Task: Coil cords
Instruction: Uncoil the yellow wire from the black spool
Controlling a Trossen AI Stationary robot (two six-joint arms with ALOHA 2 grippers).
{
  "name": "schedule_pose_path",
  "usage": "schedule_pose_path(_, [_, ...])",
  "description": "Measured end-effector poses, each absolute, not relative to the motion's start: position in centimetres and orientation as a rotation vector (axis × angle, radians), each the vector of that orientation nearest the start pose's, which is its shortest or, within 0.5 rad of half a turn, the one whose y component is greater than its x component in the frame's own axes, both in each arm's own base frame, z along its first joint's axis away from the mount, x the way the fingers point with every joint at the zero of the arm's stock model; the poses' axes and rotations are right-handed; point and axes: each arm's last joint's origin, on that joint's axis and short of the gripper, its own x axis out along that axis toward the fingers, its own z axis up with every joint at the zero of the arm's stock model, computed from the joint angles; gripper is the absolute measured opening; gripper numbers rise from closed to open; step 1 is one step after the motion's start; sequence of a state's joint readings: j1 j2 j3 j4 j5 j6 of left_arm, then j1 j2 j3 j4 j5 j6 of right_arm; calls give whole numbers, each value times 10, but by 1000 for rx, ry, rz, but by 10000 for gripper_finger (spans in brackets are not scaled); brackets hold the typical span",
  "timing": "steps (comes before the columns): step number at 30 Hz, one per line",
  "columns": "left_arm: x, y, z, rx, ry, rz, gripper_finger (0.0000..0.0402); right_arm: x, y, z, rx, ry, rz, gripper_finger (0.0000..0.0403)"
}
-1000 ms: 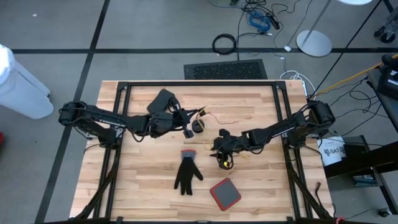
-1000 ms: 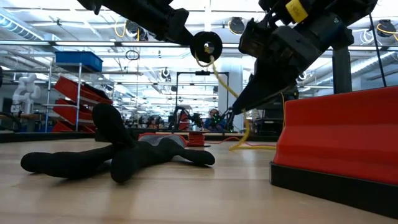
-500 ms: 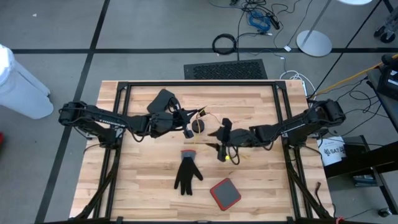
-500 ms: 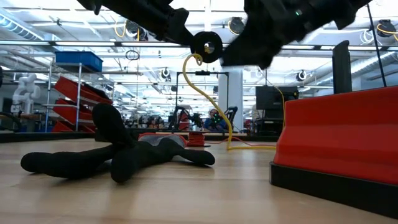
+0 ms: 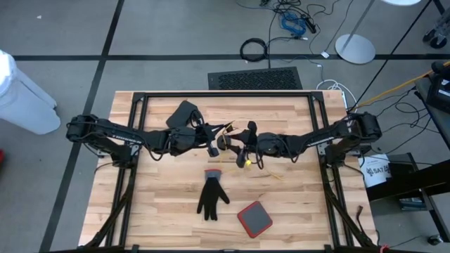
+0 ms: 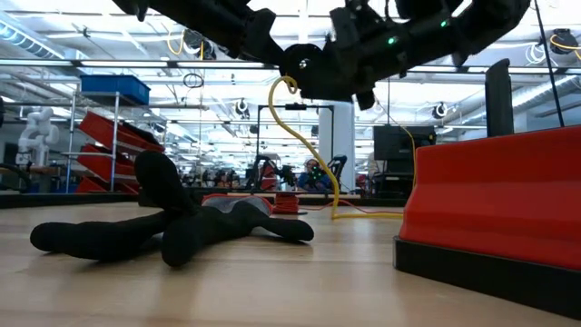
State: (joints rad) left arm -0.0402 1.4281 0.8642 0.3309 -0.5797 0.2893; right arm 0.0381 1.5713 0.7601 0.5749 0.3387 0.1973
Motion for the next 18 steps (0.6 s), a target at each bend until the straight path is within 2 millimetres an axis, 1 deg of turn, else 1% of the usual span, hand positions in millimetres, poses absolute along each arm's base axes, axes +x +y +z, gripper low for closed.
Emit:
schedule_pose_path(5, [312, 3, 264, 327, 288, 482, 0, 333, -1, 196, 150, 176, -347, 174])
schedule_pose_path(11, [312, 2, 264, 303, 282, 480, 0, 339, -6, 178, 108, 191, -464, 174])
schedule_pose_path(15, [312, 2, 264, 302, 280, 479, 0, 344, -3, 174, 97, 138, -452, 173])
schedule_pose_path(18, [312, 2, 264, 302, 280, 479, 0, 346, -3, 171, 97, 124, -472, 157])
